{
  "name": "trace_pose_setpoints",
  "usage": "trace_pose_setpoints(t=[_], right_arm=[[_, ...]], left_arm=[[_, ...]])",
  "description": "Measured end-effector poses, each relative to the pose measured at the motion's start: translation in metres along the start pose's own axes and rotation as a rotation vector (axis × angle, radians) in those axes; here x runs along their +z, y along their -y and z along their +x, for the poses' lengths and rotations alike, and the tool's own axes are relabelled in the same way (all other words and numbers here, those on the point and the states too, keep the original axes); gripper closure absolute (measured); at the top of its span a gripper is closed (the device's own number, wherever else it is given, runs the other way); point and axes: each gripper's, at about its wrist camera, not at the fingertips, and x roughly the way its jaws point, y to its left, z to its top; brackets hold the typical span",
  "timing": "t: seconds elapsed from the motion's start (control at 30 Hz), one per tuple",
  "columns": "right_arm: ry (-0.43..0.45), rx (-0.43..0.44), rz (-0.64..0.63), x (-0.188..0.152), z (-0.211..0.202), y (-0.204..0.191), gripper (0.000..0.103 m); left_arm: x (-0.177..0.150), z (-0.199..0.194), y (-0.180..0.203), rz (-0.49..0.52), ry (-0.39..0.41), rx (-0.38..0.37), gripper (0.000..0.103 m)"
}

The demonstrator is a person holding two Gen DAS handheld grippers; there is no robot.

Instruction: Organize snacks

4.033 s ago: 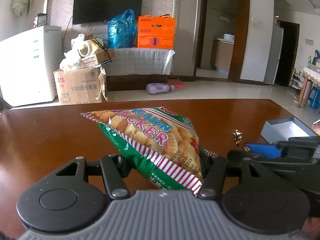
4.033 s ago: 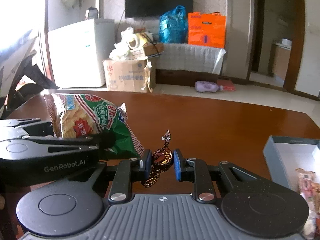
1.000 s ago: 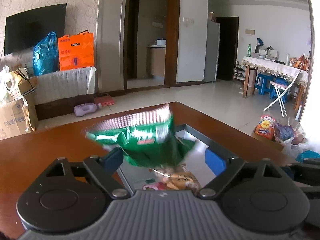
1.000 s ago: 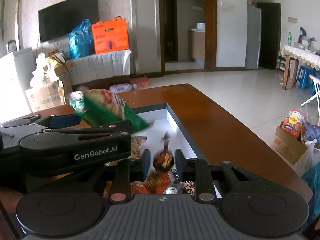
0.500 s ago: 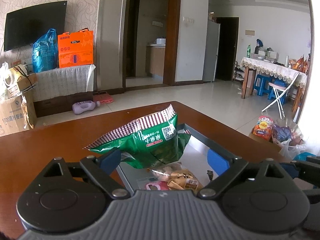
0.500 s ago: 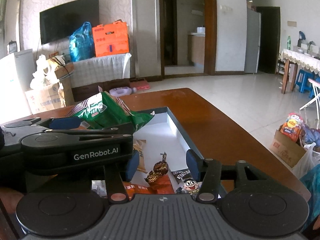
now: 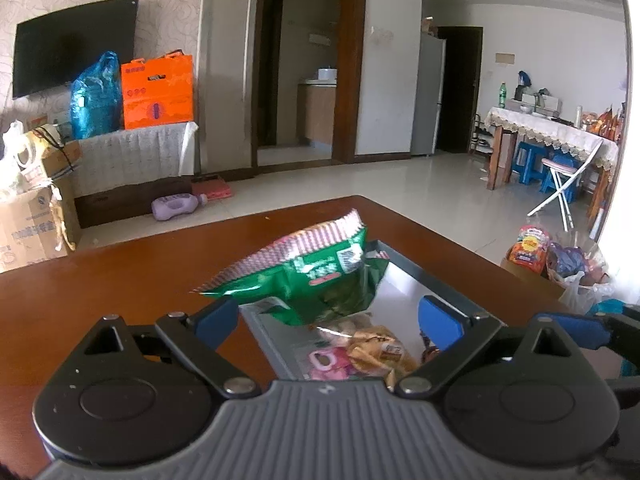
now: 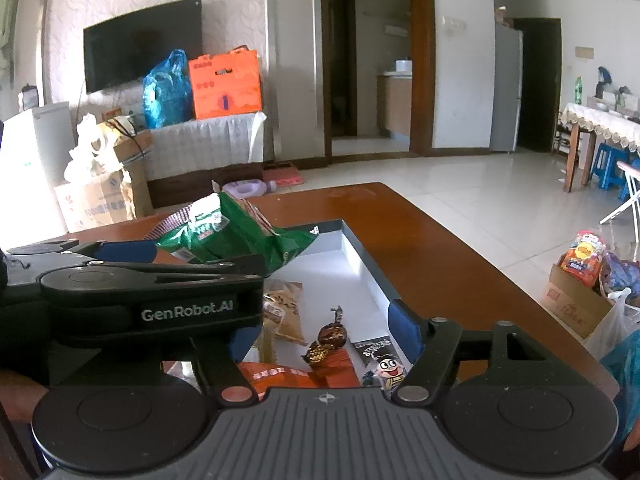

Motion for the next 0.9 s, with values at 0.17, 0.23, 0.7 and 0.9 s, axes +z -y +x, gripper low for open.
trace_pose_setpoints(t=[0.17,0.23,0.7,0.9], right_arm=[[0.006,0.018,-0.001,0.001,-0.008,-0.006,0.026],[0.011,0.027,-0.006,0.002,-0.012,-0.012,0.023],[0.038,0.06,0.005,0.001,-0.044,-0.032,0.021],[0.045,0.124,-0.037,-0.002,-0.062,-0.063,0.02]], left_arm=[[0.001,-0.022,-0.007,0.023,0.01,0.024,0.005],[0.002,-0.033,-0.012,0.034,0.022,0.043,0.005],[0.014,-0.114,-0.068,-0.018,0.073,0.21,0.004],[0.005,-0.146,-0.086,-0.028,0.058,0.261,0.002]])
